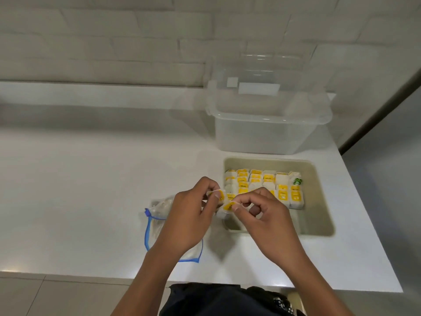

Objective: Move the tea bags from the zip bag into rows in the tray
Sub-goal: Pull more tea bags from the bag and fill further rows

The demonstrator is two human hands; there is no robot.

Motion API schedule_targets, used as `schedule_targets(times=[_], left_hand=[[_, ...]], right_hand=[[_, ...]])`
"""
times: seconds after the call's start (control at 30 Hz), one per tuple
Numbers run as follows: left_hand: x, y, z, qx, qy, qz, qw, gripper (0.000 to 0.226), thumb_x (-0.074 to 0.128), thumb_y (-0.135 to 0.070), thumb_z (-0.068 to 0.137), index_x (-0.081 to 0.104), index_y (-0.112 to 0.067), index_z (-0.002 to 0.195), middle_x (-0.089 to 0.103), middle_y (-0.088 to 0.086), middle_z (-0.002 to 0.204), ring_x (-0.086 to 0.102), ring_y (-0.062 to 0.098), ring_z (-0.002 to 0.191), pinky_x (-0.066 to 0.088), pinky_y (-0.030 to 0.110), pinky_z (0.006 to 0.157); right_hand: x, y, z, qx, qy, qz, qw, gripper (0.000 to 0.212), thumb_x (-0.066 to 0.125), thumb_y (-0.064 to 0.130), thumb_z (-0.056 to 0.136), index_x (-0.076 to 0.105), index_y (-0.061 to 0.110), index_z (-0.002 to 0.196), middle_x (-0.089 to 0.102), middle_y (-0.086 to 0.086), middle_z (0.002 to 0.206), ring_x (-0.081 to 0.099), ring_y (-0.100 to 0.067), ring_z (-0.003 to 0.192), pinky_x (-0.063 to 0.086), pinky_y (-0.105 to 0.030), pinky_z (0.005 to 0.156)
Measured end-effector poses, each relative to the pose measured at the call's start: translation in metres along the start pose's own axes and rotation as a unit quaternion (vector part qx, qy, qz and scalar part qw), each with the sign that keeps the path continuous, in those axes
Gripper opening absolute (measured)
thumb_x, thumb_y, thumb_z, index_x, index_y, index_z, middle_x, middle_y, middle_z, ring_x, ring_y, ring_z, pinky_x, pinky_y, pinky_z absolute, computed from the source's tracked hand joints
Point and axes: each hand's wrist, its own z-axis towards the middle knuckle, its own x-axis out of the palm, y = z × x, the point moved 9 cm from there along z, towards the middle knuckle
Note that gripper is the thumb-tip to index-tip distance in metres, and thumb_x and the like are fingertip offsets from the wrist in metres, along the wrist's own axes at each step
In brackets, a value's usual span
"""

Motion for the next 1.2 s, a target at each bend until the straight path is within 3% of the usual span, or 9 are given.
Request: schedule_targets(times=[0.07,0.17,0.27,0.33,0.43,0.7,0.93,1.03,1.2], left_hand=[[0.013,-0.003,0.008,0.005,0.009,0.011,1.0,0.005,0.054,-0.029,0.102,0.057,-0.03,0.098,0.064,-0.016,0.07,0.061,0.0,0.066,0.038,0.008,0.059],[0.03,-0.006,0.02,0.01,0.02,0.013,1.0,0.004,0.058,-0.03,0.1,0.06,-0.031,0.097,0.06,-0.014,0.064,0.056,0.008,0.06,0.04,0.013,0.056],[0.045,-0.007,0.033,0.009,0.029,0.012,0.999,0.005,0.064,-0.028,0.097,0.065,-0.032,0.095,0.066,-0.009,0.071,0.06,0.013,0.067,0.047,0.019,0.063],[0.054,-0.005,0.041,0.005,0.036,0.02,0.999,0.004,0.067,-0.027,0.095,0.067,-0.031,0.095,0.066,-0.014,0.073,0.062,0.008,0.071,0.048,0.016,0.065],[0.062,0.001,0.049,-0.011,0.047,0.02,0.999,0.004,0.068,-0.027,0.094,0.07,-0.031,0.095,0.064,-0.023,0.074,0.062,0.001,0.075,0.044,0.009,0.065],[0.055,0.016,0.055,-0.032,0.022,0.02,0.999,0.006,0.069,-0.027,0.093,0.07,-0.033,0.092,0.067,-0.014,0.075,0.064,0.005,0.077,0.04,0.007,0.063],[0.058,0.015,0.051,-0.039,0.013,0.012,0.999,0.006,0.069,-0.025,0.094,0.07,-0.03,0.092,0.066,-0.018,0.078,0.062,0.005,0.075,0.038,0.006,0.061],[0.06,0.015,0.049,-0.042,0.014,0.006,0.999,0.007,0.068,-0.024,0.094,0.07,-0.03,0.092,0.066,-0.018,0.079,0.061,0.004,0.074,0.037,0.007,0.06],[0.059,0.015,0.048,-0.052,0.012,-0.003,0.999,0.006,0.068,-0.022,0.094,0.071,-0.027,0.093,0.066,-0.013,0.076,0.056,0.003,0.065,0.036,0.008,0.057]], right_hand=[[-0.017,-0.007,0.008,0.002,-0.009,-0.003,1.0,0.017,0.073,0.022,0.088,0.07,0.035,0.078,0.061,0.017,0.092,0.055,-0.008,0.065,0.043,-0.013,0.062],[-0.032,-0.027,0.02,0.029,0.023,-0.009,0.999,0.014,0.067,0.02,0.092,0.067,0.028,0.081,0.062,0.015,0.071,0.051,-0.015,0.053,0.042,-0.022,0.055],[-0.042,-0.05,0.034,0.054,0.057,-0.039,0.996,0.008,0.065,0.022,0.093,0.066,0.025,0.086,0.067,0.011,0.078,0.058,-0.022,0.054,0.051,-0.035,0.063],[-0.045,-0.065,0.043,0.06,0.072,-0.089,0.992,0.009,0.066,0.026,0.093,0.066,0.029,0.085,0.068,0.012,0.082,0.057,-0.005,0.054,0.05,-0.029,0.064],[-0.044,-0.085,0.056,0.064,0.095,-0.165,0.98,0.011,0.066,0.029,0.092,0.066,0.032,0.082,0.069,0.015,0.083,0.061,0.004,0.076,0.045,-0.018,0.069],[-0.015,-0.131,0.071,0.123,0.235,-0.289,0.92,0.01,0.063,0.032,0.09,0.065,0.036,0.082,0.064,0.018,0.082,0.063,-0.009,0.088,0.054,-0.033,0.078],[-0.014,-0.133,0.081,0.085,0.163,-0.314,0.931,0.01,0.062,0.029,0.091,0.07,0.034,0.087,0.054,0.012,0.089,0.058,-0.015,0.093,0.049,-0.032,0.074],[-0.014,-0.133,0.084,0.08,0.151,-0.329,0.929,0.009,0.062,0.031,0.092,0.071,0.032,0.089,0.058,0.014,0.08,0.06,-0.014,0.089,0.048,-0.028,0.067],[-0.015,-0.133,0.088,0.079,0.131,-0.361,0.92,0.008,0.062,0.034,0.09,0.069,0.033,0.092,0.068,0.013,0.09,0.063,-0.016,0.091,0.049,-0.027,0.067]])
